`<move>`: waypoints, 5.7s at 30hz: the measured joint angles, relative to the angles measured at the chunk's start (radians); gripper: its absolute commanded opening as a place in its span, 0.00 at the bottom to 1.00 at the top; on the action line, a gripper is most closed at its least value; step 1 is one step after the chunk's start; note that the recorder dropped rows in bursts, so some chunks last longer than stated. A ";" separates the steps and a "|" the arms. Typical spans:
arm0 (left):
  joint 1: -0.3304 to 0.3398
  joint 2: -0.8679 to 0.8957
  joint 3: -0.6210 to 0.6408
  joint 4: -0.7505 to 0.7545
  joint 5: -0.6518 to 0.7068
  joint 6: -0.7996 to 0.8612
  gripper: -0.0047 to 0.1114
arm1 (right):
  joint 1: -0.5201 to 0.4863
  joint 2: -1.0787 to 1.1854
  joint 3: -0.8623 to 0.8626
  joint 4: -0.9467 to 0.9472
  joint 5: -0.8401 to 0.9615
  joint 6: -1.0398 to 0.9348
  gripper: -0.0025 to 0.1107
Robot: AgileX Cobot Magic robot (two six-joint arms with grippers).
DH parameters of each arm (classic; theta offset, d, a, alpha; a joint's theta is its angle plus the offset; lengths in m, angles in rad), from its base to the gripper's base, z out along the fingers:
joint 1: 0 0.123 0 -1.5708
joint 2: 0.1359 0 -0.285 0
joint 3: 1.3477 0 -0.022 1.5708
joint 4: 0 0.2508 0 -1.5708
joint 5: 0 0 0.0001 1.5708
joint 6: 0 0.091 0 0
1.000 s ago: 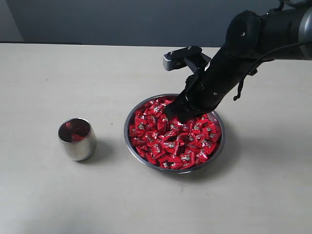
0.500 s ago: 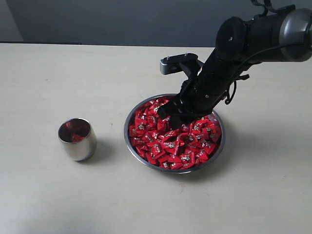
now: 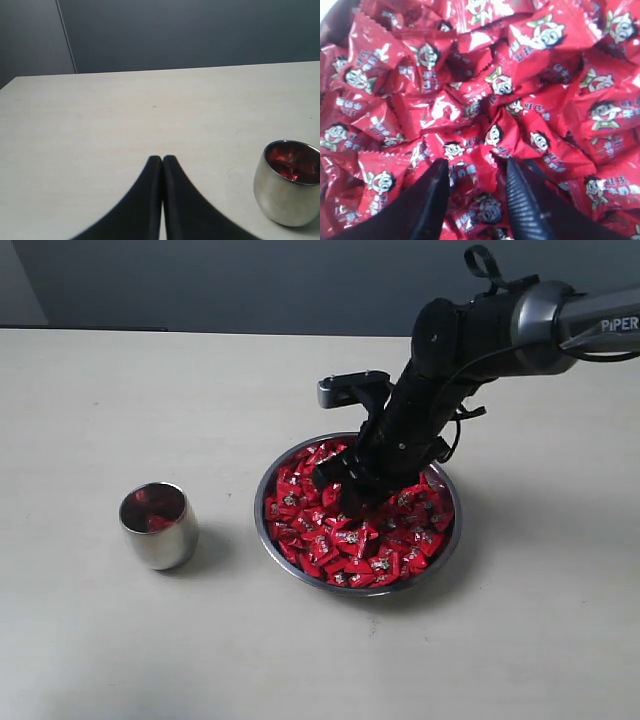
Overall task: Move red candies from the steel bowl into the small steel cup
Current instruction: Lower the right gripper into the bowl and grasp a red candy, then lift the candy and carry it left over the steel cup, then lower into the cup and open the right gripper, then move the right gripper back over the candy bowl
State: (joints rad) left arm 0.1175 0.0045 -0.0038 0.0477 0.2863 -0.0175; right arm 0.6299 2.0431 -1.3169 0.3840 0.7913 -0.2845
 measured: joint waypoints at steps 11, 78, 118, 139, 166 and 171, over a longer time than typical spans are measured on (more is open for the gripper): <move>0.000 0.000 0.000 0.000 0.000 0.000 0.04 | 0.000 0.029 0.000 0.101 0.030 0.015 0.36; 0.000 0.000 0.000 0.000 0.000 0.000 0.04 | 0.051 -0.158 -0.042 0.880 -0.188 -1.279 0.01; 0.000 0.000 0.000 0.000 0.000 0.000 0.04 | 0.279 0.148 -0.437 0.342 0.043 -0.922 0.03; 0.000 0.000 0.000 0.000 0.000 0.000 0.04 | 0.279 0.135 -0.437 0.237 0.022 -0.728 0.12; 0.000 0.000 0.000 0.000 0.000 0.000 0.04 | 0.024 -0.438 0.282 0.290 -0.704 -0.459 0.02; 0.000 0.000 0.000 0.000 0.000 0.000 0.04 | 0.024 -0.492 0.420 0.315 -0.728 -0.463 0.02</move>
State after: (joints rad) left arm 0.1175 0.0045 -0.0038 0.0477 0.2863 -0.0175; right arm 0.6536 1.5512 -0.8969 0.6985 0.0632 -0.7471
